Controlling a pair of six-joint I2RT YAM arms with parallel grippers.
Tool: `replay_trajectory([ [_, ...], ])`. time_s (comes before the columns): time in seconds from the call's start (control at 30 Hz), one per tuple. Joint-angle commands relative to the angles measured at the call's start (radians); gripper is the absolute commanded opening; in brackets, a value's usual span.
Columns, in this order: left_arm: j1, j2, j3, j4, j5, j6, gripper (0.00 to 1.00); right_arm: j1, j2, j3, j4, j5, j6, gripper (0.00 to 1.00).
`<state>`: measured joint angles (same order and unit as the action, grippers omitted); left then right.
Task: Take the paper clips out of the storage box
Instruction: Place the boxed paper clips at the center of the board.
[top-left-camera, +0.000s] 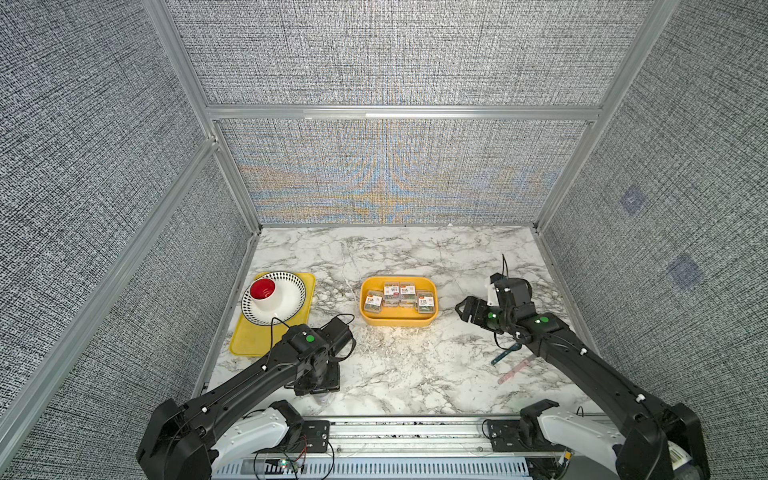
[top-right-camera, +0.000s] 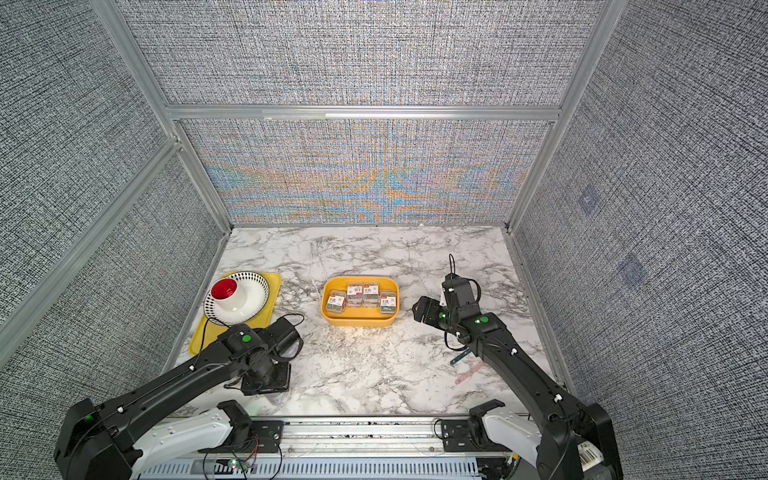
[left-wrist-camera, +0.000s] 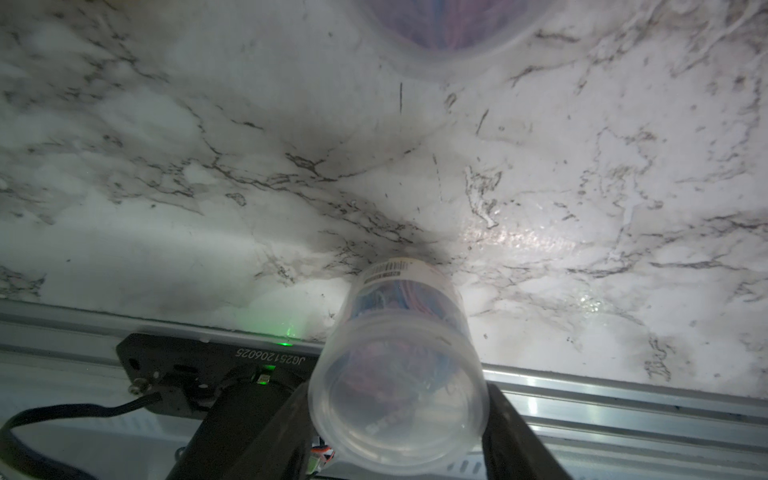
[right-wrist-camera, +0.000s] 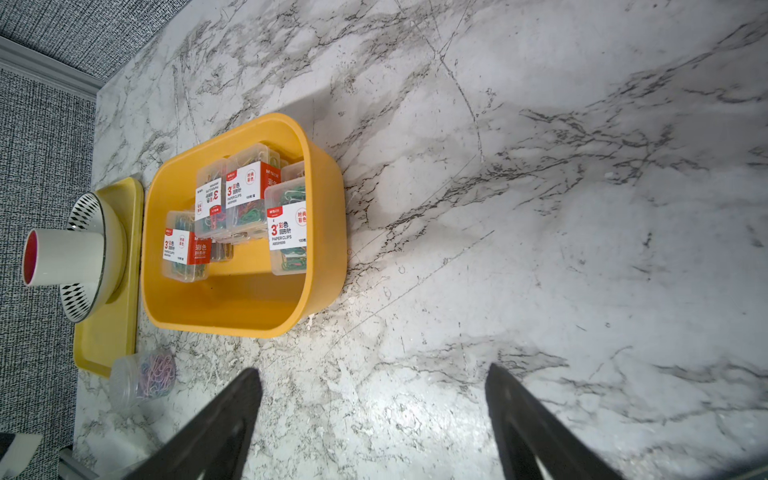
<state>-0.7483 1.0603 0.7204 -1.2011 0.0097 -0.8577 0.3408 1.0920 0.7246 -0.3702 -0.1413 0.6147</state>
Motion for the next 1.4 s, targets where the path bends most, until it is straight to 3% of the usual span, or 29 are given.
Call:
replay_trajectory([
  [0.0,0.001,0.000,-0.001,0.015,-0.001,-0.015,0.61,0.005,0.002,0.006,0.012,0.014,0.003,0.88],
  [1.37,-0.008,0.067,-0.013,0.021,0.012,-0.014,0.68,0.014,0.011,0.003,0.014,0.023,-0.005,0.88],
])
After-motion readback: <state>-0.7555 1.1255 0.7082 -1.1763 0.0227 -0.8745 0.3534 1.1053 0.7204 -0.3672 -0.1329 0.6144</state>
